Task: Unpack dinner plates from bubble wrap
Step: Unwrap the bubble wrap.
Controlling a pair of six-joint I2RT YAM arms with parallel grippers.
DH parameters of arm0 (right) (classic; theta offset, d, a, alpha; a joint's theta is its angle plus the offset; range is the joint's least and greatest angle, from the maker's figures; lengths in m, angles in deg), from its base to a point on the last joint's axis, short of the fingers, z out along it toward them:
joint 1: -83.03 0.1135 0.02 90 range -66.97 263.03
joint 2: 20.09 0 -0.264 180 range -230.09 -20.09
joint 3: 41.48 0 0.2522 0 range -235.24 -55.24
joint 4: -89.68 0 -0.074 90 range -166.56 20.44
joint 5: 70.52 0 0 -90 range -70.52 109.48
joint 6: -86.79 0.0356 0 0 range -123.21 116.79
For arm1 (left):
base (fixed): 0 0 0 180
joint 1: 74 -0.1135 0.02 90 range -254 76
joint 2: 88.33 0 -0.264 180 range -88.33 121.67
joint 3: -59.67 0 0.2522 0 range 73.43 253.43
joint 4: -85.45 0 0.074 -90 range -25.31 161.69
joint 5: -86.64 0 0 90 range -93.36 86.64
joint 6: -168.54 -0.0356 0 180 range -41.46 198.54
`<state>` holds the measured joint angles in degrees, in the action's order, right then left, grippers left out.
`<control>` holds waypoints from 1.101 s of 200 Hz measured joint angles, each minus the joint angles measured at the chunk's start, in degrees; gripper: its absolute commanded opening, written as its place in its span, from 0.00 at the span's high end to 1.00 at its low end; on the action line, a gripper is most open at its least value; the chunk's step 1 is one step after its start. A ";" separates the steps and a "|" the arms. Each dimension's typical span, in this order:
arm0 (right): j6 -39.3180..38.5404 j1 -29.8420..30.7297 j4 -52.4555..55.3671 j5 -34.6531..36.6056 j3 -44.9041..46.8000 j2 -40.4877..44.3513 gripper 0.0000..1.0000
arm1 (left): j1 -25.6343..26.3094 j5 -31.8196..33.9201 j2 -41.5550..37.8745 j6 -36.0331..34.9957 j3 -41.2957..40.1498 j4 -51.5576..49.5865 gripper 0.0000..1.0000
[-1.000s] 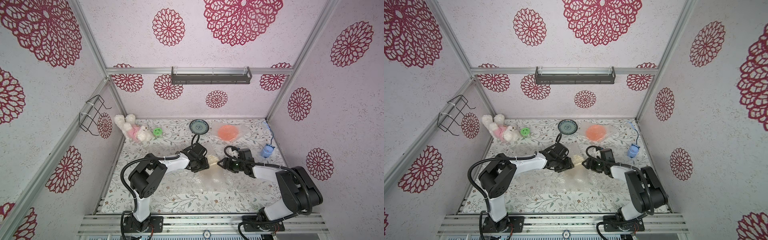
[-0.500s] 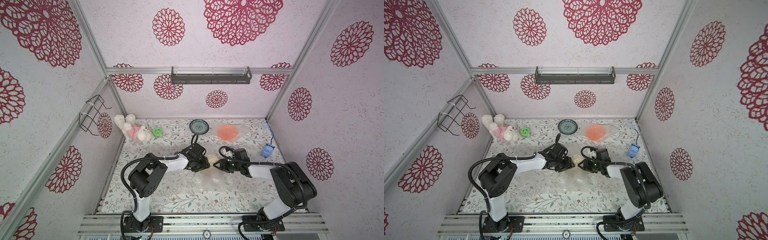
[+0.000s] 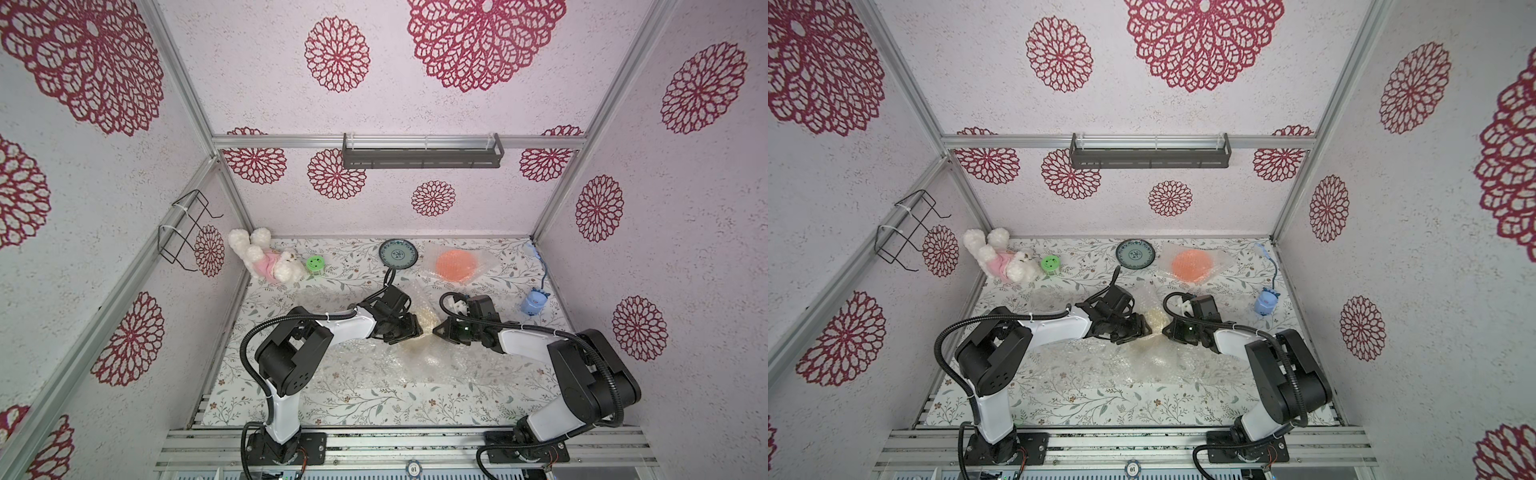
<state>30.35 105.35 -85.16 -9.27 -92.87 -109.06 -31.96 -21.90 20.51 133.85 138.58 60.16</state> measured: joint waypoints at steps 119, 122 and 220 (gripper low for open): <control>-1.25 0.44 12.04 3.45 -9.60 8.90 1.00 | -2.69 6.78 -43.67 -0.79 -23.32 0.00 0.03; -1.57 0.48 13.11 4.74 -10.10 9.44 1.00 | -2.91 7.15 -44.17 -0.68 -23.80 -0.44 0.03; -5.62 6.71 37.03 49.40 -16.33 18.38 1.00 | -6.86 6.27 -38.99 0.63 -24.92 0.13 0.03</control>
<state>24.74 112.06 -48.13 40.12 -109.19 -90.68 -38.82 -15.63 -18.48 134.48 113.66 60.29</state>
